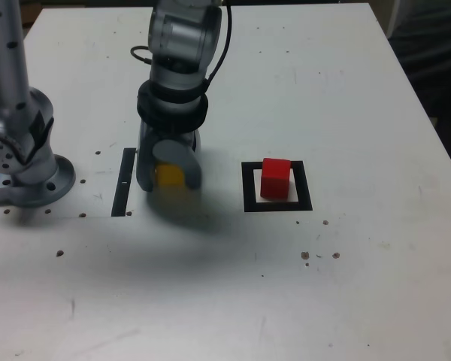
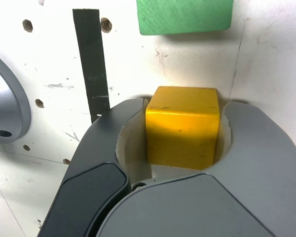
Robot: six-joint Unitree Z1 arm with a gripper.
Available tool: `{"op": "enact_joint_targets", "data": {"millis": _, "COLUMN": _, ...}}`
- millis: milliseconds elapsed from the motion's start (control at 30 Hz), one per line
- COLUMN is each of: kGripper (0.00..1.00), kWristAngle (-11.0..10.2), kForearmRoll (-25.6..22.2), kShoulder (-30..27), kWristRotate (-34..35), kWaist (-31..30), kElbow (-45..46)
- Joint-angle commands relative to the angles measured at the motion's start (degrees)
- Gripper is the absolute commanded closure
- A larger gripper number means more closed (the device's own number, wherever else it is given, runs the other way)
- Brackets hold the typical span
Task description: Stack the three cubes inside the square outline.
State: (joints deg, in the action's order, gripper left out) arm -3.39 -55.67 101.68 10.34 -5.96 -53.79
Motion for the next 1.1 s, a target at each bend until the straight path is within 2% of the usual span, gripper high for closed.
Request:
{"op": "enact_joint_targets", "data": {"millis": 0, "kGripper": 0.70, "kWristAngle": -0.62, "kForearmRoll": -1.26, "kShoulder": -0.68, "kWristRotate": -0.13, "kWaist": -0.14, "kElbow": -0.91}}
{"op": "enact_joint_targets", "data": {"millis": 267, "kGripper": 0.70, "kWristAngle": -3.41, "kForearmRoll": -8.80, "kShoulder": -1.43, "kWristRotate": -0.70, "kWaist": -2.58, "kElbow": -7.46}}
{"op": "enact_joint_targets", "data": {"millis": 533, "kGripper": 0.70, "kWristAngle": -5.23, "kForearmRoll": -15.13, "kShoulder": -0.72, "kWristRotate": -2.80, "kWaist": -5.87, "kElbow": -16.32}}
{"op": "enact_joint_targets", "data": {"millis": 833, "kGripper": 0.70, "kWristAngle": -5.08, "kForearmRoll": -19.70, "kShoulder": 2.84, "kWristRotate": -6.69, "kWaist": -7.22, "kElbow": -26.14}}
{"op": "enact_joint_targets", "data": {"millis": 1067, "kGripper": 0.70, "kWristAngle": -4.23, "kForearmRoll": -20.43, "kShoulder": 5.28, "kWristRotate": -8.12, "kWaist": -8.27, "kElbow": -31.10}}
